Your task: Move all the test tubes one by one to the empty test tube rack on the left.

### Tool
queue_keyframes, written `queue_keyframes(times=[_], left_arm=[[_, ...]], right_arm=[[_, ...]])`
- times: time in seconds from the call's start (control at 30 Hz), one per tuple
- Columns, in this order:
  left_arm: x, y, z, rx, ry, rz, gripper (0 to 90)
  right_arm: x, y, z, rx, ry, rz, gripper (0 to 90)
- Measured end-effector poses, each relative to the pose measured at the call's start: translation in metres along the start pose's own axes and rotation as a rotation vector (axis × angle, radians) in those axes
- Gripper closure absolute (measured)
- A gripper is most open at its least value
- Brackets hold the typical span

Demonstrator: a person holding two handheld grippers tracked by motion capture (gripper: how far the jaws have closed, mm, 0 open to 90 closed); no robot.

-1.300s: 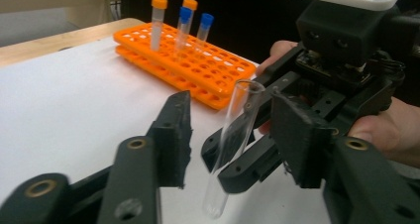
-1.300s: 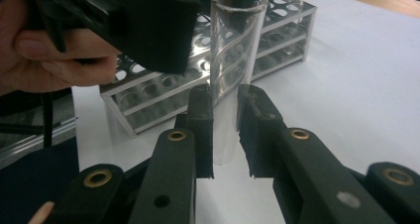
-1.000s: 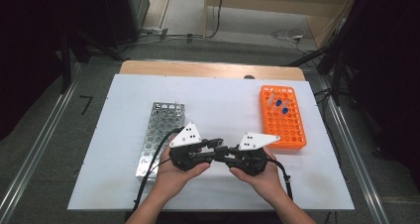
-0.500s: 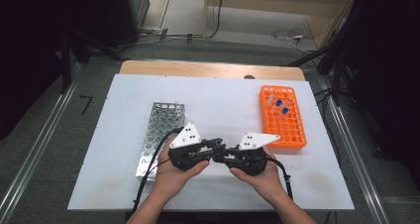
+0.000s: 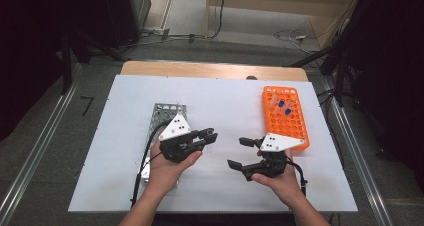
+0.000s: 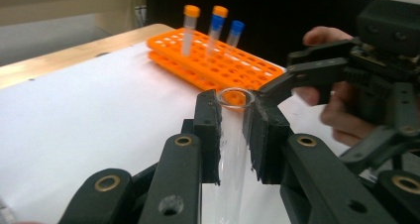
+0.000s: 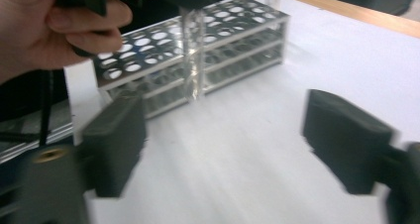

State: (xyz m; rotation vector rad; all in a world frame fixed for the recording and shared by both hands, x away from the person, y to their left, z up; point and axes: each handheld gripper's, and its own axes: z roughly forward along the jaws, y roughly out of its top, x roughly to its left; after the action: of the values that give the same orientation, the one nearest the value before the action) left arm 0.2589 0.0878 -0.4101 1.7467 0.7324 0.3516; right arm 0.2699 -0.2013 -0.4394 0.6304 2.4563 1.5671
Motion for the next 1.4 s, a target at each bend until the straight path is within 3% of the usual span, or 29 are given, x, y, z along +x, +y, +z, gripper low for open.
queue_keyframes(times=[0.13,0.53,0.8,0.97,1.4], left_arm=[[0.011,0.004,-0.008,-0.009,0.044,0.0,76.3],[0.046,0.014,-0.027,-0.047,0.177,-0.015,76.3],[0.067,0.018,-0.028,-0.059,0.23,-0.031,76.3],[0.077,0.02,-0.024,-0.066,0.258,-0.045,76.3],[0.098,0.015,-0.007,-0.07,0.345,-0.075,76.3]], right_arm=[[-0.009,-0.01,-0.015,0.0,-0.008,0.013,0.0],[-0.021,-0.032,-0.062,-0.012,-0.057,0.063,0.0],[-0.032,-0.047,-0.087,-0.017,-0.104,0.091,0.0],[-0.042,-0.052,-0.093,-0.019,-0.12,0.121,0.0],[-0.046,-0.055,-0.091,-0.009,-0.124,0.124,0.0]])
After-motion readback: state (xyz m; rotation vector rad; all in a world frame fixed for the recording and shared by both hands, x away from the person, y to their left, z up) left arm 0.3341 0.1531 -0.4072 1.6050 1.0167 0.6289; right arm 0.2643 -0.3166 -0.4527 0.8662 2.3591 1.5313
